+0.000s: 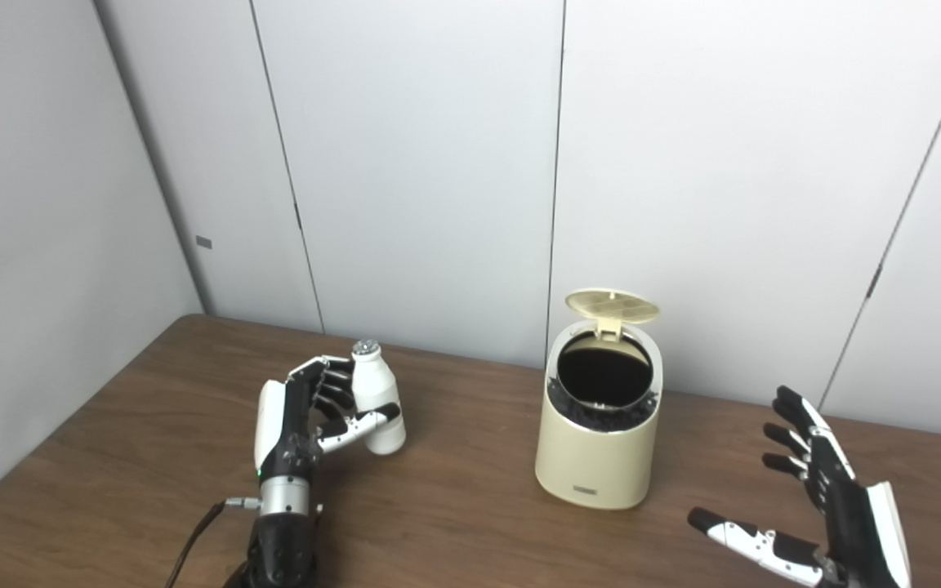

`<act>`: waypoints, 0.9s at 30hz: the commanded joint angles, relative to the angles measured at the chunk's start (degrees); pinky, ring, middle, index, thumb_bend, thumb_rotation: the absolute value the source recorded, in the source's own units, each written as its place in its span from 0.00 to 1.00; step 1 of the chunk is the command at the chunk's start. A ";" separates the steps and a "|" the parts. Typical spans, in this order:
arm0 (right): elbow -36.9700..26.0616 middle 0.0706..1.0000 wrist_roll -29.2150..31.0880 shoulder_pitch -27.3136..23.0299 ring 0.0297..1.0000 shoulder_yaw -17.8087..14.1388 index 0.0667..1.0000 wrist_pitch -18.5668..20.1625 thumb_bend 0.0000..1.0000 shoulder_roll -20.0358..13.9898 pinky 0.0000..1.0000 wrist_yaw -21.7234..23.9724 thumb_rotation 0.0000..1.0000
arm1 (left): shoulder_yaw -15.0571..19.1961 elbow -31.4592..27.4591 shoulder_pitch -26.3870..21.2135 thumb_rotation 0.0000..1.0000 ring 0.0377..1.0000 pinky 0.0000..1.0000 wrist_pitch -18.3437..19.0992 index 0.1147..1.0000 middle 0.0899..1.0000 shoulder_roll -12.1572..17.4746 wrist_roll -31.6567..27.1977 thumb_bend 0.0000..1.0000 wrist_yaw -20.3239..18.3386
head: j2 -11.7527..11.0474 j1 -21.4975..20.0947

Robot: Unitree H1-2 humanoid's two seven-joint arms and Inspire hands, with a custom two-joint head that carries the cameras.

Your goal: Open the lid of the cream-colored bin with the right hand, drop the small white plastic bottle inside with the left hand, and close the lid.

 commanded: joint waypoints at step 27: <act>9.49 0.86 -4.98 -3.09 0.80 1.46 0.86 -9.83 0.84 1.92 0.70 -5.71 0.26 | -4.93 -12.19 -3.87 0.00 0.41 0.34 -4.03 0.42 0.44 -1.30 -2.04 0.51 -6.97 | -3.91 -10.84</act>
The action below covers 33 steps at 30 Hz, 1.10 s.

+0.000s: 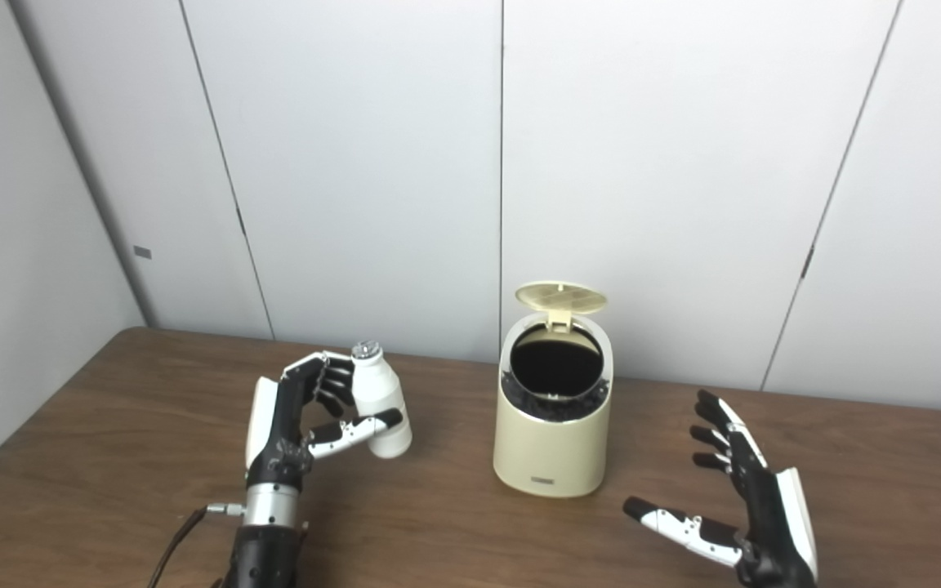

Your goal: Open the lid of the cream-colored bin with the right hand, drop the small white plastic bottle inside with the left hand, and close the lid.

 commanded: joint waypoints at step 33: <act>2.02 0.86 -1.82 -2.92 0.79 1.87 0.86 -4.97 0.82 2.52 0.73 -4.82 0.25 | -2.55 -2.94 -14.62 0.00 0.41 0.34 -0.73 0.44 0.42 -8.26 -0.27 0.51 -2.96 | -2.40 -4.91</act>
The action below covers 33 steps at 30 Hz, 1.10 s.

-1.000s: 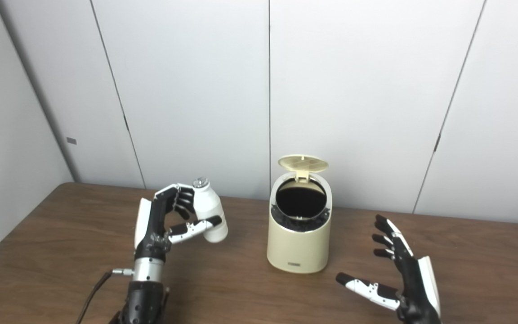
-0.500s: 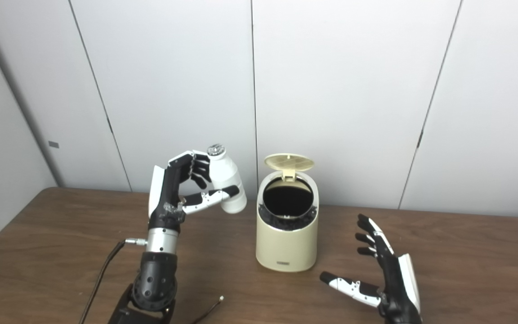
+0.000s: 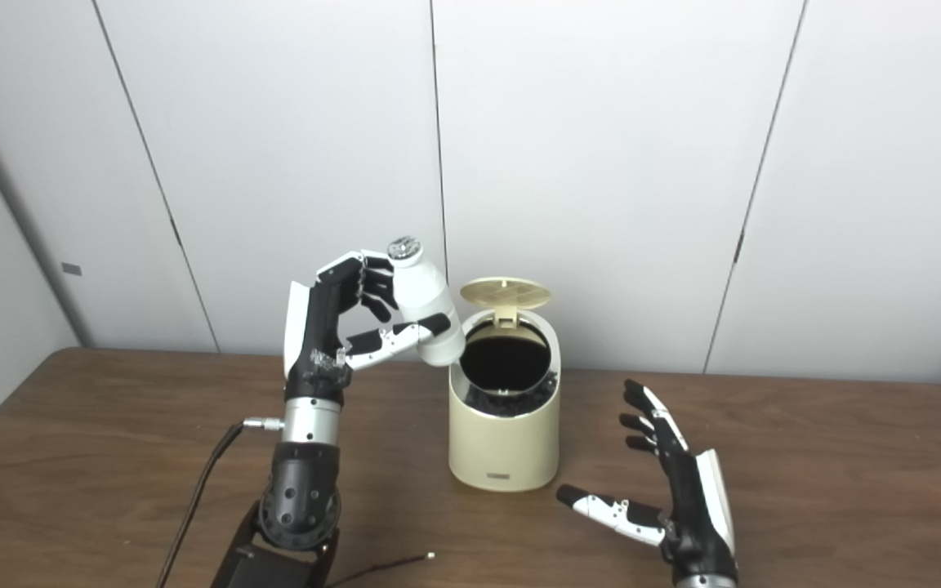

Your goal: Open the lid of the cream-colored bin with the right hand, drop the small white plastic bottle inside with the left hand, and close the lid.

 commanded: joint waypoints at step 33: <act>-5.11 0.86 -2.01 -1.06 0.80 0.52 0.87 -0.59 0.80 1.90 0.71 -0.72 0.28 | -3.99 18.03 -9.18 0.00 0.40 0.34 -14.28 0.43 0.43 -3.94 0.22 0.51 5.56 | 1.52 -2.41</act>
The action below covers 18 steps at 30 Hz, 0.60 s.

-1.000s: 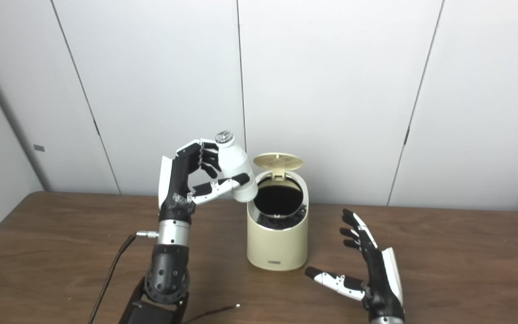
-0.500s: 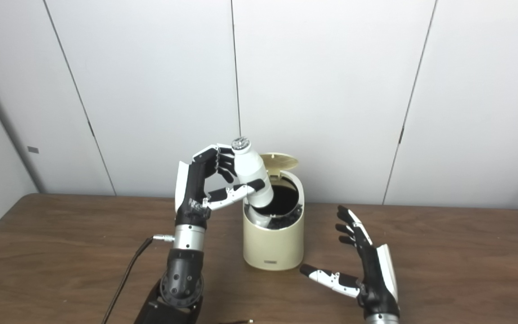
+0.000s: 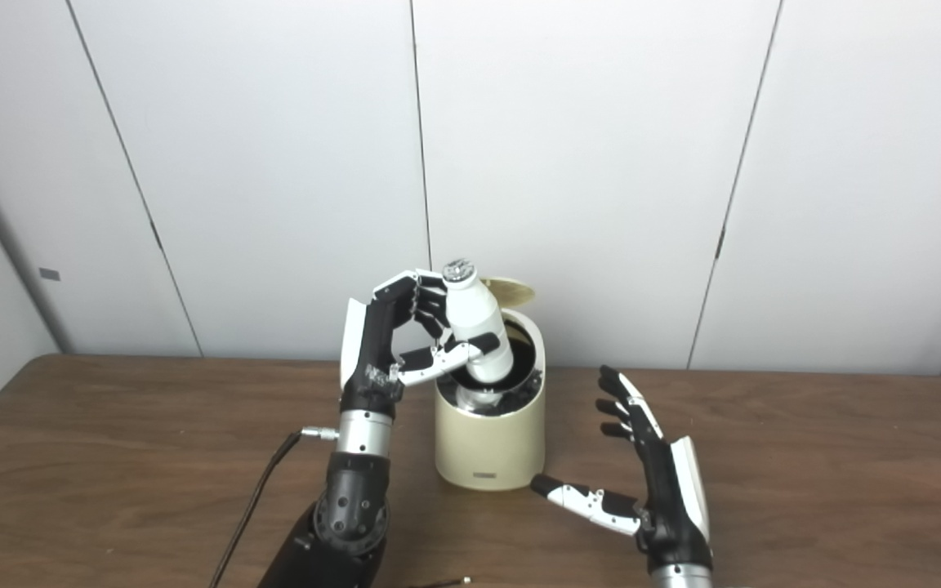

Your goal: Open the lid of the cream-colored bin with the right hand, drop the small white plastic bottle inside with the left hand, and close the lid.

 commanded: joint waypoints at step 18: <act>-2.68 0.86 0.32 -1.45 0.80 -0.34 0.87 -1.46 0.80 0.57 0.71 -0.62 0.30 | -7.78 5.90 -4.26 0.00 0.41 0.39 -1.82 0.45 0.45 3.74 2.33 0.50 4.00 | 0.50 0.13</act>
